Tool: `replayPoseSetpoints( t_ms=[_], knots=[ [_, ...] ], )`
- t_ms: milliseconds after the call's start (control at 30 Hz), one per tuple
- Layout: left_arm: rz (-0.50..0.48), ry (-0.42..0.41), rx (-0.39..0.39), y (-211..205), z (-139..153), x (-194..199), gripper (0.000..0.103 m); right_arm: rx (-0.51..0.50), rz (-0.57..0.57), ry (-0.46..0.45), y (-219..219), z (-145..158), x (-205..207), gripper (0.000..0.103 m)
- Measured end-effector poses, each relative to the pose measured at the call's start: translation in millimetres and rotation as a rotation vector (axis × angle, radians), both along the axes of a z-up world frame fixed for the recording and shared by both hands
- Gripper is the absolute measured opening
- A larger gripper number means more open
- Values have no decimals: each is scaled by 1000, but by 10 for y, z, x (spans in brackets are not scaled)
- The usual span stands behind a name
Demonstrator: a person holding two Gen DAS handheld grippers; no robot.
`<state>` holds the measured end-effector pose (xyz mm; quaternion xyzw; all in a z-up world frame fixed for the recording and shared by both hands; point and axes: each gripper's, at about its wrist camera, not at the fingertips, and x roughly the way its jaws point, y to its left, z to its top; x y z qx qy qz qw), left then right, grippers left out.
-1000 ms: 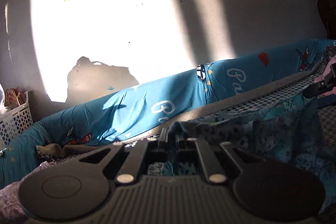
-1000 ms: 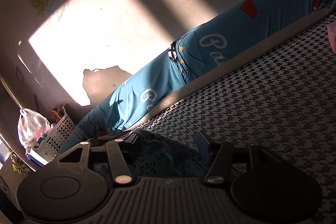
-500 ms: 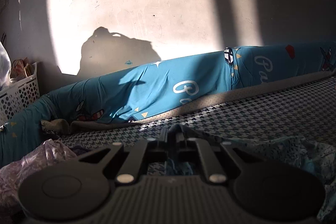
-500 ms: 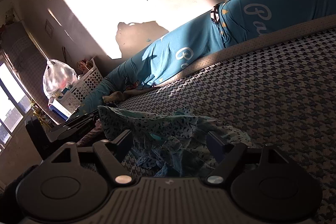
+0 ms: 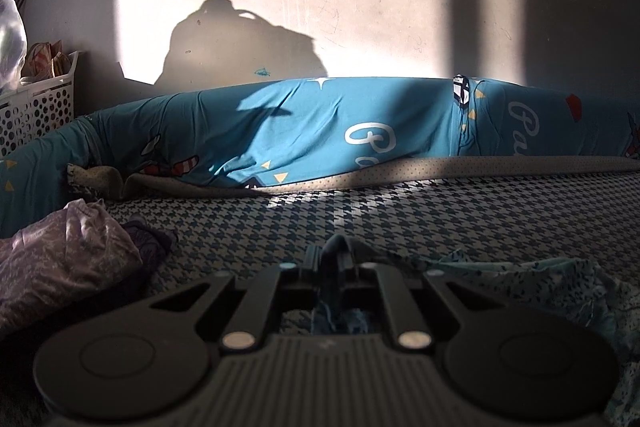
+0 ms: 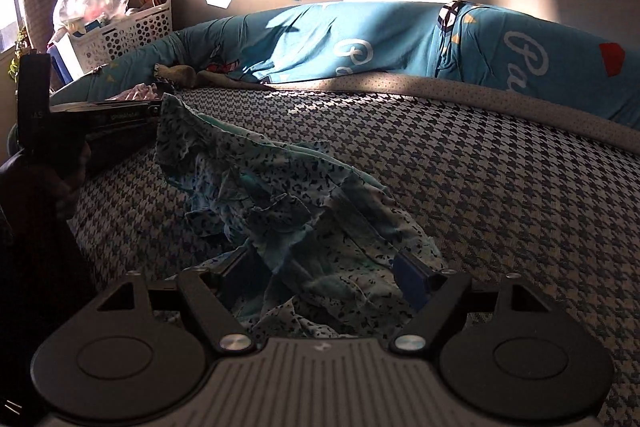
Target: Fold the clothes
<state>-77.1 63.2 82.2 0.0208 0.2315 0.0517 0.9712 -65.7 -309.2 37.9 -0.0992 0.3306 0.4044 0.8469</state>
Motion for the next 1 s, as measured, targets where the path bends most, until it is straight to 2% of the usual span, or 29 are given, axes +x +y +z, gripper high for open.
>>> replayPoseSetpoints(
  t_ms=[333, 400, 500, 567, 600, 633, 667, 700, 767, 867, 933, 1000],
  knots=[
    [6, -5, -30, 27, -4, 8, 9, -136, 37, -45, 280, -206, 2, 76],
    [7, -7, -28, 24, -3, 8, 9, -146, 31, -51, 310, -224, 20, 72],
    [4, -9, -20, 4, -3, 8, 9, -162, -1, -38, 329, -257, 77, 57],
    [1, -5, -20, -5, -9, 15, 9, -170, -23, -23, 332, -276, 122, 44],
    [0, -3, -22, -8, -15, 15, 9, -167, -32, -10, 326, -276, 144, 41],
    [0, -3, -21, -14, -17, 14, 10, -166, -43, -5, 318, -272, 161, 34],
    [-1, -3, -21, -20, -19, 13, 11, -165, -56, -4, 310, -267, 175, 15],
    [-6, -2, -21, -27, -22, 15, 11, -164, -77, -6, 299, -255, 192, 5],
    [-17, 3, -28, -38, -32, 17, 11, -143, -131, -6, 248, -208, 243, 2],
    [-31, 10, -25, -65, -47, 25, 11, -44, -184, -3, 106, -73, 290, 2],
    [-31, 16, -24, -72, -61, 38, 11, 18, -141, 39, 39, -1, 293, 2],
    [-28, 19, -28, -69, -69, 46, 11, 17, -64, 52, 64, 20, 233, 2]
  ],
)
